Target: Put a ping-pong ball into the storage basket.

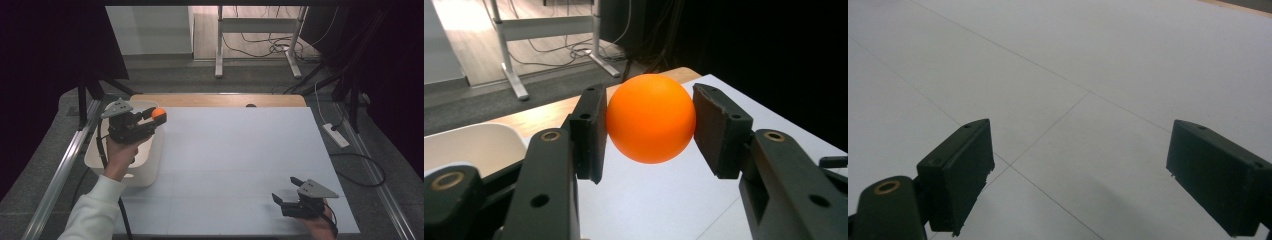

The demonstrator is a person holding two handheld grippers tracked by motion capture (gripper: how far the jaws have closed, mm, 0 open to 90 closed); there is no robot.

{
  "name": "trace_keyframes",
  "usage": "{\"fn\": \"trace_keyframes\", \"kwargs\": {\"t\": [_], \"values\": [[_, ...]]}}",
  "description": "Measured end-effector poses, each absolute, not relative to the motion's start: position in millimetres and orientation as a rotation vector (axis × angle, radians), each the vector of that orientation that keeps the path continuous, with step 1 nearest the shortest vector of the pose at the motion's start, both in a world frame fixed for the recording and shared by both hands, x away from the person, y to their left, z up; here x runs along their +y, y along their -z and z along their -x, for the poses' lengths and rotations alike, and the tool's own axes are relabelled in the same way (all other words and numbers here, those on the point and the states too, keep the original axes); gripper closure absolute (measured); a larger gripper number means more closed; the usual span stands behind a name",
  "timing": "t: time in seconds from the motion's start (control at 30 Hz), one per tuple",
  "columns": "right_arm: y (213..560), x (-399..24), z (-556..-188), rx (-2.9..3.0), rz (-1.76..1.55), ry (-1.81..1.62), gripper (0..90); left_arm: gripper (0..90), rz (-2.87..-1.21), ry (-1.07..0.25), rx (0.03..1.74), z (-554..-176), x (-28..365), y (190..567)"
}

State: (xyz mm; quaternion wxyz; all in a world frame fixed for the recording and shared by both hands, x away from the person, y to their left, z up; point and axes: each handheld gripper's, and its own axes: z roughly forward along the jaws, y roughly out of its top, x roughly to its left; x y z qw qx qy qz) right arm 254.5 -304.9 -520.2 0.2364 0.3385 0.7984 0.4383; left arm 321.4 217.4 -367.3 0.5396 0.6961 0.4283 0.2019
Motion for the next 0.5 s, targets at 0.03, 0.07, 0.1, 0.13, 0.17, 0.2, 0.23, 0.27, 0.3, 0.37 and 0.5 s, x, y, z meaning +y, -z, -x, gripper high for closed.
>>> {"fn": "trace_keyframes", "kwargs": {"t": [0.03, 0.07, 0.1, 0.13, 0.17, 0.2, 0.23, 0.27, 0.3, 0.37, 0.5], "values": [[520.2, -304.8, -254.5, 2.190, -0.928, -1.201, 11.4, 50.6, -1.653, -0.484, 1.024, -321.5, 219.0, 367.2], [520.3, -304.8, -254.5, 2.190, -0.928, -1.201, 11.4, 50.5, -1.651, -0.488, 1.028, -321.7, 220.6, 367.2], [520.3, -304.8, -254.5, 2.190, -0.928, -1.201, 11.4, 50.5, -1.650, -0.491, 1.032, -322.1, 222.3, 367.2], [520.4, -304.7, -254.5, 2.189, -0.929, -1.202, 11.4, 50.6, -1.650, -0.496, 1.036, -322.5, 224.0, 367.2], [520.4, -304.7, -254.5, 2.189, -0.929, -1.202, 11.4, 50.5, -1.647, -0.497, 1.042, -322.7, 225.5, 367.2], [520.3, -304.6, -254.6, 2.190, -0.930, -1.201, 11.4, 50.6, -1.642, -0.499, 1.048, -323.1, 227.7, 367.2], [520.2, -304.5, -254.5, 2.189, -0.930, -1.201, 11.4, 50.5, -1.640, -0.502, 1.053, -323.3, 229.7, 367.2], [520.2, -304.5, -254.6, 2.188, -0.927, -1.201, 11.4, 50.5, -1.636, -0.504, 1.059, -323.6, 231.5, 367.3], [520.2, -304.4, -254.6, 2.189, -0.927, -1.201, 11.4, 50.5, -1.635, -0.507, 1.064, -323.9, 233.6, 367.5], [520.3, -304.4, -254.6, 2.189, -0.928, -1.200, 11.4, 50.5, -1.631, -0.511, 1.074, -324.5, 236.9, 368.1], [520.3, -304.5, -254.6, 2.188, -0.931, -1.200, 11.4, 50.5, -1.631, -0.521, 1.097, -326.4, 242.6, 369.7]]}}
